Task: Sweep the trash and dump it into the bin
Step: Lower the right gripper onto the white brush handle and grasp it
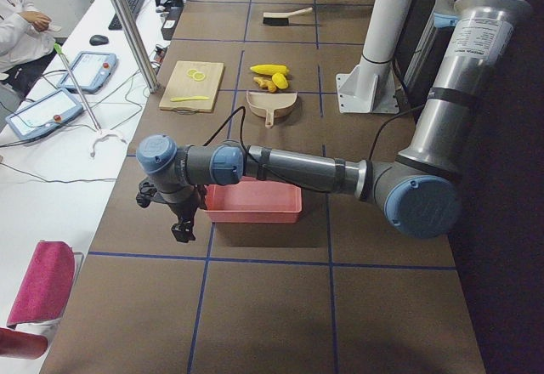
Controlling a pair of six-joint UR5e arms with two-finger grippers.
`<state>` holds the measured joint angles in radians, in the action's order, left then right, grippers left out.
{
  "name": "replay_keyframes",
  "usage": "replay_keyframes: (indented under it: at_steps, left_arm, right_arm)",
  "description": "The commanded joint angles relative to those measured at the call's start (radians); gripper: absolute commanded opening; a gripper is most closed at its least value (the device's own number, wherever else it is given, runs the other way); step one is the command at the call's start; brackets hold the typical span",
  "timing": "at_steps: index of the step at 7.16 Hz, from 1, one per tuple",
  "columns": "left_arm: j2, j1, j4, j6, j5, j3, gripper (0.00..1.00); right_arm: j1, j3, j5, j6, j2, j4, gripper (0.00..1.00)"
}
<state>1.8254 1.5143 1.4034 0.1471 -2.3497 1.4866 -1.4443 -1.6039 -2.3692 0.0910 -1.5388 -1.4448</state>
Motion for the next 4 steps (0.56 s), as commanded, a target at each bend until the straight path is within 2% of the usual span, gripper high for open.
replay_keyframes:
  at_steps: [1,3,4]
  left_arm:
    - [-0.056,-0.012,-0.006,0.000,0.018,0.075,1.00]
    - [-0.057,-0.067,-0.010,-0.012,0.033,0.084,1.00]
    - [-0.057,-0.097,-0.001,-0.014,0.071,0.104,1.00]
  right_arm:
    - [0.004,0.002,-0.001,-0.005,-0.003,0.003,1.00]
    - [0.004,0.001,0.001,-0.005,-0.003,0.004,1.00]
    - [0.004,-0.002,0.002,-0.001,-0.003,0.004,1.00]
